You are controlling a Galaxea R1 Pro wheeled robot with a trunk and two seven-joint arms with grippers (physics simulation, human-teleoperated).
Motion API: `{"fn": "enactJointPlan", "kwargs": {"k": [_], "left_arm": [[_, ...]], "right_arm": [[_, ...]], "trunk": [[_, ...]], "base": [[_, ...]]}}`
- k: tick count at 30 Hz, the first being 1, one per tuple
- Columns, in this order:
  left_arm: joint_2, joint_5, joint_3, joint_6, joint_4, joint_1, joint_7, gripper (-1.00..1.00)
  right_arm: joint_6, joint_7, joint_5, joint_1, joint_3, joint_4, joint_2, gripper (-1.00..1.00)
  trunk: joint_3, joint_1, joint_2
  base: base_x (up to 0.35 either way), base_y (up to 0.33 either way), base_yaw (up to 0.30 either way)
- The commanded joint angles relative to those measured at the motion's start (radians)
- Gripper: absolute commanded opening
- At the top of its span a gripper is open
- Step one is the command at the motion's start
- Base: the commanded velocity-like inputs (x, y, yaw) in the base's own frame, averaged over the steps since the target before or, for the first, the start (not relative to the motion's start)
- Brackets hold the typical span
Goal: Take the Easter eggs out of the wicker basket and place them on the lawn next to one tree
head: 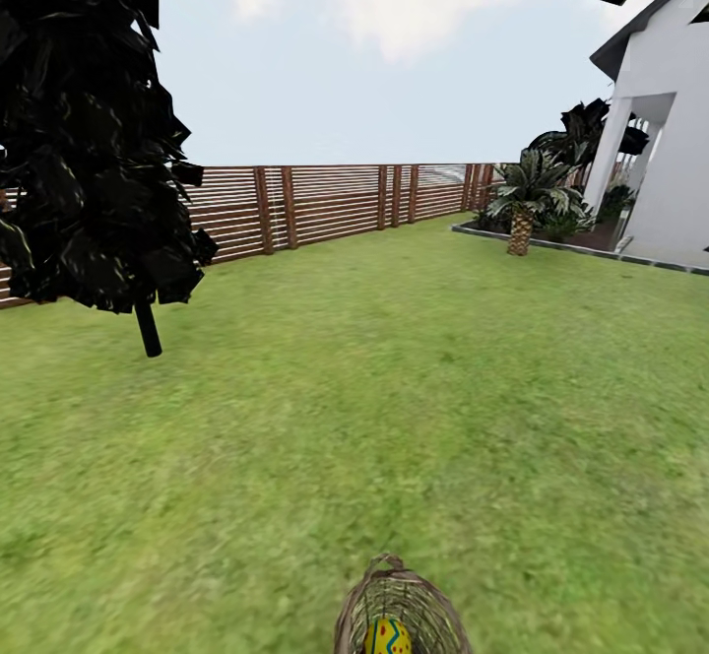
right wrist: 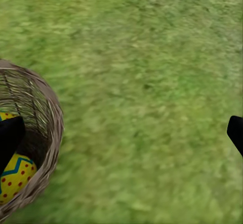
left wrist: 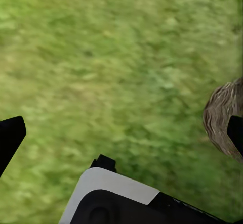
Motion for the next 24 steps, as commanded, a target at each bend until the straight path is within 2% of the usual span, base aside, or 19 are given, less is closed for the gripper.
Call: {"fn": "enactJointPlan", "kwargs": {"k": [1,5,7,24], "left_arm": [[0.000,0.011,-0.001,-0.004,-0.008,-0.001,-0.002,1.00],[0.000,0.017,0.004,-0.003,-0.062,-0.001,0.004,1.00],[0.000,0.018,0.005,-0.002,-0.071,-0.001,0.006,1.00],[-0.012,0.013,0.000,0.003,-0.075,-0.001,0.010,1.00]], "right_arm": [[-0.003,-0.001,0.000,-0.001,-0.001,0.000,0.000,1.00],[-0.003,-0.001,0.000,-0.001,-0.001,0.000,0.000,1.00],[-0.003,-0.001,0.000,-0.001,-0.001,-0.001,0.000,1.00],[-0.003,-0.001,0.000,-0.001,-0.002,-0.001,0.000,1.00]], "trunk": [[-0.002,0.001,-0.002],[-0.002,0.001,-0.002],[-0.008,0.008,-0.016],[-0.062,0.073,-0.135]], "base": [[0.023,-0.001,0.000],[0.010,-0.001,0.000],[0.002,0.000,0.000],[0.000,0.000,0.000]]}}
